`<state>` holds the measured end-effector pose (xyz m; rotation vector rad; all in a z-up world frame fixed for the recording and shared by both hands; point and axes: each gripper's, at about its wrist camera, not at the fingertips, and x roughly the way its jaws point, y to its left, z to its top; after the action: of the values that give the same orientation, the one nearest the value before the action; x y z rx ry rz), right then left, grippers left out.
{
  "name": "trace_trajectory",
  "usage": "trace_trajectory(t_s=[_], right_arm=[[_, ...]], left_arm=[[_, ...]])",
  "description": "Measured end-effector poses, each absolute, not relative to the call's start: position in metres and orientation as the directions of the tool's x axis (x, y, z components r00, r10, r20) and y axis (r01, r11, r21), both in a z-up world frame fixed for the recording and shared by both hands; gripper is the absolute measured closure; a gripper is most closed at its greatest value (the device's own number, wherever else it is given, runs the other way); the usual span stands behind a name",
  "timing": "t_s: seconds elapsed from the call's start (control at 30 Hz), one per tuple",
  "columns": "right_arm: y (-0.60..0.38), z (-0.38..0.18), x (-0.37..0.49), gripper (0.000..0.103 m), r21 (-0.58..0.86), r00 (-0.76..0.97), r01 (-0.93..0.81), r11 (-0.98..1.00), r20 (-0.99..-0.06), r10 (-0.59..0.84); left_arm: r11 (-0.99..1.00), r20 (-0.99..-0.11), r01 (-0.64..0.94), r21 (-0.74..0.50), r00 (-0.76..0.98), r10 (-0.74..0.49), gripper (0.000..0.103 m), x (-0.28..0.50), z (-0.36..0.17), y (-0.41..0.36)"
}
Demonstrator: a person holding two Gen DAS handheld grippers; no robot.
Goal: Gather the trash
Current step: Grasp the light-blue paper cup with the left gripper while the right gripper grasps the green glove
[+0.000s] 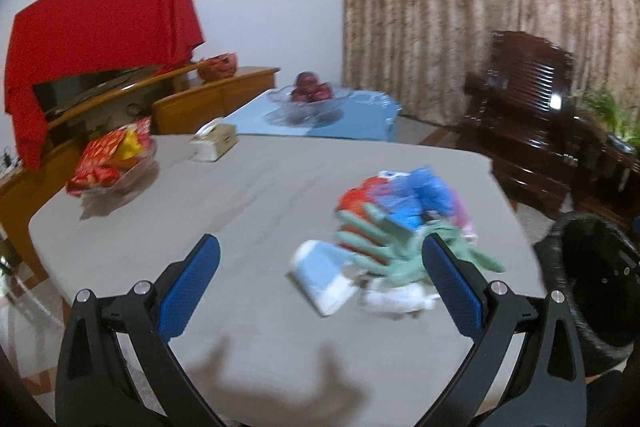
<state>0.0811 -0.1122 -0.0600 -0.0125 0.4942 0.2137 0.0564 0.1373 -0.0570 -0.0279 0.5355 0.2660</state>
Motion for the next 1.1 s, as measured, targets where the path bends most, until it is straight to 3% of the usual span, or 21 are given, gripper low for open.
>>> trace_trajectory(t_s=[0.7, 0.8, 0.9, 0.97, 1.1], right_arm=[[-0.035, -0.16, 0.208, 0.033, 0.076, 0.688, -0.341, 0.937, -0.659, 0.304], [-0.028, -0.168, 0.214, 0.043, 0.086, 0.66, -0.37, 0.925, -0.676, 0.327], [-0.029, -0.169, 0.216, 0.063, 0.132, 0.629, -0.403, 0.906, -0.679, 0.378], [-0.03, -0.17, 0.216, 0.078, 0.157, 0.607, -0.433, 0.888, -0.678, 0.415], [-0.032, -0.162, 0.208, 0.084, 0.146, 0.615, -0.447, 0.882, -0.666, 0.422]], left_arm=[[0.968, -0.635, -0.245, 0.048, 0.74, 0.219, 0.008, 0.14, -0.144, 0.181], [0.969, -0.652, -0.245, 0.043, 0.727, 0.212, 0.008, 0.145, -0.154, 0.181], [0.971, -0.667, -0.237, 0.036, 0.718, 0.2, 0.01, 0.151, -0.162, 0.181], [0.973, -0.673, -0.229, 0.032, 0.714, 0.191, 0.019, 0.155, -0.165, 0.181], [0.976, -0.696, -0.219, 0.007, 0.7, 0.162, 0.02, 0.161, -0.172, 0.181]])
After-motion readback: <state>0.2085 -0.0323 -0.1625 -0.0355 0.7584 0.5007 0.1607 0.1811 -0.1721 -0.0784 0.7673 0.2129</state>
